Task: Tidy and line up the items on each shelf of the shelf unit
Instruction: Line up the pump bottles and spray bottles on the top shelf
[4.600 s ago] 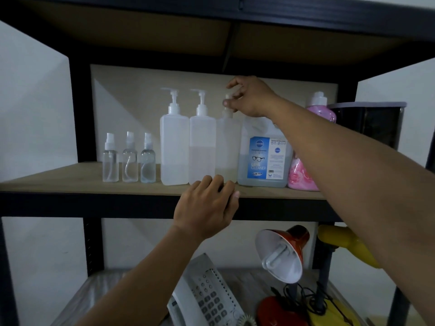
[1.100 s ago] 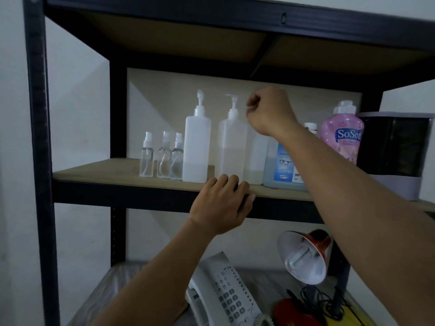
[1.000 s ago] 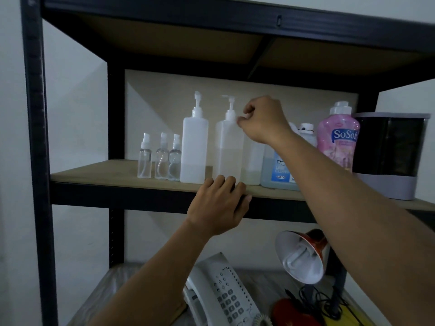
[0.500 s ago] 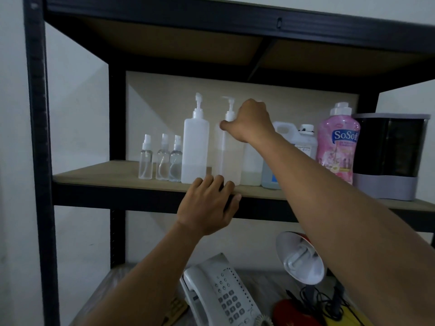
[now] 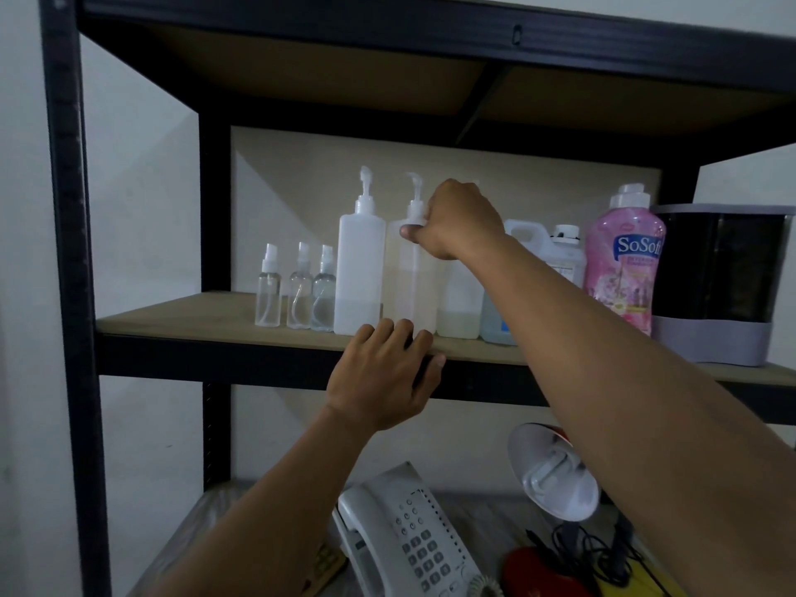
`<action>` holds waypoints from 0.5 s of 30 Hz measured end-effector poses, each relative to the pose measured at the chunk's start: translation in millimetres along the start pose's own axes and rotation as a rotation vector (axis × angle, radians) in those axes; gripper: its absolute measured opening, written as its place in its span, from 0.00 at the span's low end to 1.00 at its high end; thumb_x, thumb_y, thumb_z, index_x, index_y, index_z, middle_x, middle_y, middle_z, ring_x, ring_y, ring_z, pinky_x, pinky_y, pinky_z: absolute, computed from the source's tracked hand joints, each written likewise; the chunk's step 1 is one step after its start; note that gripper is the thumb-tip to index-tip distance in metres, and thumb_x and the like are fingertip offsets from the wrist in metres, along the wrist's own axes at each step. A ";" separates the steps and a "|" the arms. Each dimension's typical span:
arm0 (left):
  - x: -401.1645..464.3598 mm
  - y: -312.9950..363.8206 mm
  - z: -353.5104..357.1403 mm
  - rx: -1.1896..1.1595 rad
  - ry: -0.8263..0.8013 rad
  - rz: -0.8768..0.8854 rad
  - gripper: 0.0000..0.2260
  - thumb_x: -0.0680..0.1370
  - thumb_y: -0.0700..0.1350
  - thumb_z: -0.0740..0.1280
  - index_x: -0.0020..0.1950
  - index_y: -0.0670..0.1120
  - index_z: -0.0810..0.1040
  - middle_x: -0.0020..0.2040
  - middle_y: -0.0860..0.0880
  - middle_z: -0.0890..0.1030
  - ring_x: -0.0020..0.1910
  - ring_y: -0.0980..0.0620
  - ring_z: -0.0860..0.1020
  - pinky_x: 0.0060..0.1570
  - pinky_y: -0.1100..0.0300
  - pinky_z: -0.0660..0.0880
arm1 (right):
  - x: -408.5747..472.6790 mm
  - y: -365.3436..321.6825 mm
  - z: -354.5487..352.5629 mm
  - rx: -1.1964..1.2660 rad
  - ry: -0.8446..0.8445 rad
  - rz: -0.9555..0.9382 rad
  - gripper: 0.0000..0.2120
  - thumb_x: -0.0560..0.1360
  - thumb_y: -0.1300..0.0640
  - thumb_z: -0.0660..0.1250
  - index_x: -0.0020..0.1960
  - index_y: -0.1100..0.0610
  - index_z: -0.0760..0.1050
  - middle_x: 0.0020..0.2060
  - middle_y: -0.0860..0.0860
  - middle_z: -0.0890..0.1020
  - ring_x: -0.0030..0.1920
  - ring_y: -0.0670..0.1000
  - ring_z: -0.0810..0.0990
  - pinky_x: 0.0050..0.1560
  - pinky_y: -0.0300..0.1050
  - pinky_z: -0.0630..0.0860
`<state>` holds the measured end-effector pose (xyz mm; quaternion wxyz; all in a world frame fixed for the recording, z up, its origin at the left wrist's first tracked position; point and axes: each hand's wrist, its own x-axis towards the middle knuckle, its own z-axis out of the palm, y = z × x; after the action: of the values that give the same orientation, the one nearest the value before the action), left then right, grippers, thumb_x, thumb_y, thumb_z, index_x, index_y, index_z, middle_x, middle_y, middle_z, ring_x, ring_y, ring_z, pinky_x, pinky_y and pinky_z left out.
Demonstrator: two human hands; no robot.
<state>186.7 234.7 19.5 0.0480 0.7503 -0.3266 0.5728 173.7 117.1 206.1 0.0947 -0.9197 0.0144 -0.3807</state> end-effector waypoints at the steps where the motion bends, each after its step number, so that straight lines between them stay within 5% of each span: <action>1: -0.2 0.0 0.3 0.000 0.004 0.000 0.18 0.84 0.56 0.54 0.49 0.45 0.76 0.41 0.47 0.75 0.38 0.48 0.71 0.39 0.52 0.70 | 1.0 2.1 0.5 -0.027 0.010 -0.001 0.24 0.74 0.39 0.73 0.58 0.57 0.78 0.51 0.53 0.80 0.47 0.53 0.78 0.44 0.46 0.70; 10: -0.7 -0.2 1.5 -0.005 0.004 0.005 0.18 0.84 0.56 0.53 0.50 0.46 0.76 0.42 0.47 0.75 0.39 0.49 0.71 0.39 0.53 0.70 | 1.9 8.2 2.1 0.004 -0.038 0.064 0.19 0.76 0.44 0.73 0.61 0.54 0.79 0.52 0.52 0.82 0.50 0.55 0.81 0.50 0.49 0.76; 15: 0.0 0.7 1.0 0.015 0.024 -0.001 0.18 0.84 0.55 0.54 0.49 0.45 0.77 0.41 0.46 0.76 0.37 0.47 0.71 0.38 0.52 0.69 | -17.9 -0.6 2.3 -0.104 0.151 -0.050 0.20 0.75 0.46 0.75 0.63 0.54 0.78 0.54 0.52 0.82 0.52 0.55 0.81 0.48 0.47 0.73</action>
<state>187.1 233.7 18.9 0.0467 0.7439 -0.3213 0.5840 162.6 119.9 192.0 0.0359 -0.8923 0.0180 -0.4497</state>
